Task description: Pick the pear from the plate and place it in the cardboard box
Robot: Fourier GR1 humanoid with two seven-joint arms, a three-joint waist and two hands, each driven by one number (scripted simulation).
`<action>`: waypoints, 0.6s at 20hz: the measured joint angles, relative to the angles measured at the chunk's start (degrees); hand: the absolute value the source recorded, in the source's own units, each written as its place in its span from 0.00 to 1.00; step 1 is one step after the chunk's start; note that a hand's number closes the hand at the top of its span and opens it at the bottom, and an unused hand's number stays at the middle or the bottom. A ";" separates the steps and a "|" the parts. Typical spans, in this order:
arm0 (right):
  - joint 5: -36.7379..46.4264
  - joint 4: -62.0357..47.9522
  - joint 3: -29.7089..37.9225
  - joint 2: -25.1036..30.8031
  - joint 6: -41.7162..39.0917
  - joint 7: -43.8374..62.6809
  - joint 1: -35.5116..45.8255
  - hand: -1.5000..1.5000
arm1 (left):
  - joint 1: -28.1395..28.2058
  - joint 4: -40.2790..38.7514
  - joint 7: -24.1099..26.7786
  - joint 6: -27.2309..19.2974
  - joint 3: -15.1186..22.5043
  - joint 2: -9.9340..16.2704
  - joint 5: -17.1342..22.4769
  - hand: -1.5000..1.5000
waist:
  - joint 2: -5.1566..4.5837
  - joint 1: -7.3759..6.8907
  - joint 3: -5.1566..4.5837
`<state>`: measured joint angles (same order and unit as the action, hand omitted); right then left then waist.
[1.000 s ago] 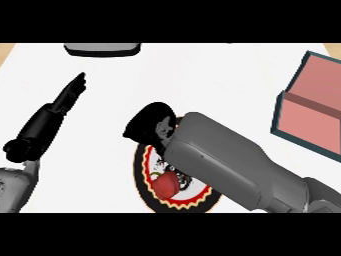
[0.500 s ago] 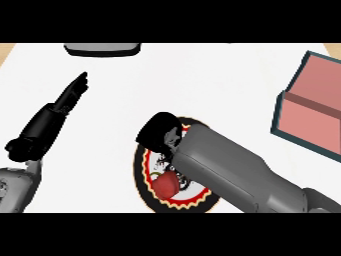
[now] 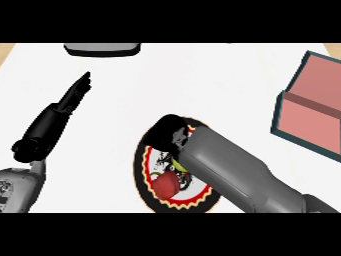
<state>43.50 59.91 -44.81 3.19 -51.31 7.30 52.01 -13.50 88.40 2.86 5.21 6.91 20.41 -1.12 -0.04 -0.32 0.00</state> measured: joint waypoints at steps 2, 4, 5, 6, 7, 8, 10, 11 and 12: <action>2.01 -0.89 0.21 -0.21 0.50 -0.72 -0.27 0.00 | 0.03 -0.90 0.92 0.56 -0.92 -0.14 -0.20 0.50 | -0.01 -0.01 0.00; 4.07 -1.65 0.23 -0.02 1.05 -1.76 -0.67 0.00 | 0.44 -0.90 1.53 0.97 -1.41 -0.43 -0.56 0.50 | -0.01 -0.03 0.00; 5.15 -2.90 0.27 -0.47 1.69 -2.24 -0.50 0.00 | 0.37 -1.32 1.75 1.07 -1.46 -0.72 -0.91 0.50 | -0.02 -0.05 0.00; 6.06 -3.11 0.62 -0.63 1.75 -2.42 -0.60 0.00 | 0.33 -1.02 1.33 1.25 -1.57 -0.97 -1.05 0.50 | -0.02 -0.05 -0.01; 7.01 -3.66 0.62 -0.79 2.27 -2.66 -0.93 0.00 | 0.66 -1.26 1.96 2.13 -2.12 -0.64 -0.72 0.50 | -0.01 -0.06 0.00; 7.91 -4.40 0.82 -0.73 2.78 -3.47 -0.94 0.00 | 1.27 -0.62 1.90 2.55 -2.39 -0.59 -0.65 0.50 | -0.02 -0.11 0.00; 9.28 -6.39 1.57 -1.57 3.41 -4.52 -1.07 0.00 | 0.95 -0.87 1.74 3.03 -3.12 -0.78 -0.71 0.50 | -0.03 -0.12 0.00; 9.93 -7.07 1.72 -1.62 3.84 -5.29 -1.43 0.00 | 1.14 -0.09 1.21 3.58 -3.33 -0.66 -0.56 0.50 | -0.02 -0.14 0.00; 10.45 -8.18 1.48 -1.93 4.78 -5.80 -2.14 0.00 | 1.33 0.35 0.97 3.59 -3.28 -0.95 -0.73 0.50 | -0.02 -0.19 0.00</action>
<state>53.95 51.73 -43.33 1.26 -46.53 1.50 49.87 -12.17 88.75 3.82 8.80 3.63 19.45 -1.85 -0.06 -0.51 0.00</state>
